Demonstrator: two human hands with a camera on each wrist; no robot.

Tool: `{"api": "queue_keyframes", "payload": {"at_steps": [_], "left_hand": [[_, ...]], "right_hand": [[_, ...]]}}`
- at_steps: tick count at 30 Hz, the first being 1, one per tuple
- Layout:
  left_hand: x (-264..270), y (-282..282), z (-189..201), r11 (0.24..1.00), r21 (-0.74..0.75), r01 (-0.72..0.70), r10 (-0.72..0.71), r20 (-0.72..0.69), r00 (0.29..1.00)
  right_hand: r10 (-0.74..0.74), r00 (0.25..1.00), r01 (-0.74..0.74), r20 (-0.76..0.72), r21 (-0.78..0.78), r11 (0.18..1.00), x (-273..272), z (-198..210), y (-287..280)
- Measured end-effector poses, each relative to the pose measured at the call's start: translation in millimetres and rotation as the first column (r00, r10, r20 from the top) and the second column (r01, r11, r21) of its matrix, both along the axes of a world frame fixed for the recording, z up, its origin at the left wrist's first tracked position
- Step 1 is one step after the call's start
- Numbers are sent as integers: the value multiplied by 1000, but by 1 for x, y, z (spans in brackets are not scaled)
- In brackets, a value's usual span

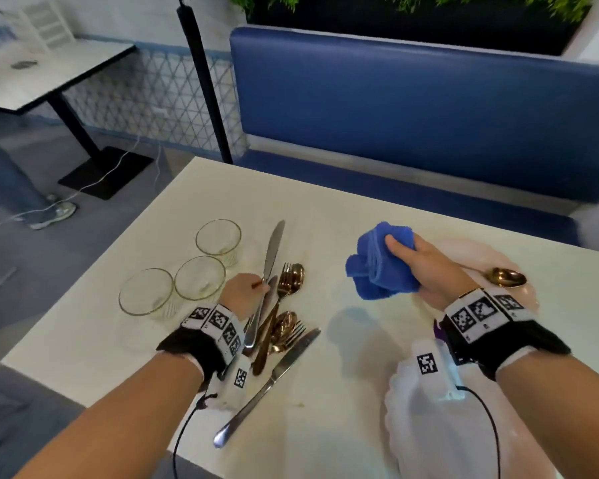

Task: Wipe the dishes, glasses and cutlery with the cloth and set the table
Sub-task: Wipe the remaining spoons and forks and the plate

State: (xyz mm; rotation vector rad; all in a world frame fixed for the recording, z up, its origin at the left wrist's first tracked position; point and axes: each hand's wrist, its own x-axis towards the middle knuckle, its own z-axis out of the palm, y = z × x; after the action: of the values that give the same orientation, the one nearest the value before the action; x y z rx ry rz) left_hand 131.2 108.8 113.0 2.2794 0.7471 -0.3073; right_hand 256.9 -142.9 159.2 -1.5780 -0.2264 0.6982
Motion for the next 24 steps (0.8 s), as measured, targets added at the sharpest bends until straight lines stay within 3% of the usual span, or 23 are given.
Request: {"api": "queue_keyframes", "payload": {"at_steps": [7,11,16,19,24], "left_hand": [[-3,-12,-26,994,104,15,-10,-50,999],[10,-12,-19,977,187,98,-73,-135,988],[43,-32,2,946,285,156,-119,-141,983],[77,-65,19,934,264,239,-235,-47,971],[139,-141,23,866,231,443,-469,70,880]], "right_hand": [[-72,997,72,-36,-1,997,8,-5,-13],[-36,988,54,-151,115,992,18,7,-35],[-162,983,172,-89,126,977,30,16,-75],[-363,916,391,-169,171,904,40,16,-106],[-575,768,639,-282,282,716,53,19,-160]]}}
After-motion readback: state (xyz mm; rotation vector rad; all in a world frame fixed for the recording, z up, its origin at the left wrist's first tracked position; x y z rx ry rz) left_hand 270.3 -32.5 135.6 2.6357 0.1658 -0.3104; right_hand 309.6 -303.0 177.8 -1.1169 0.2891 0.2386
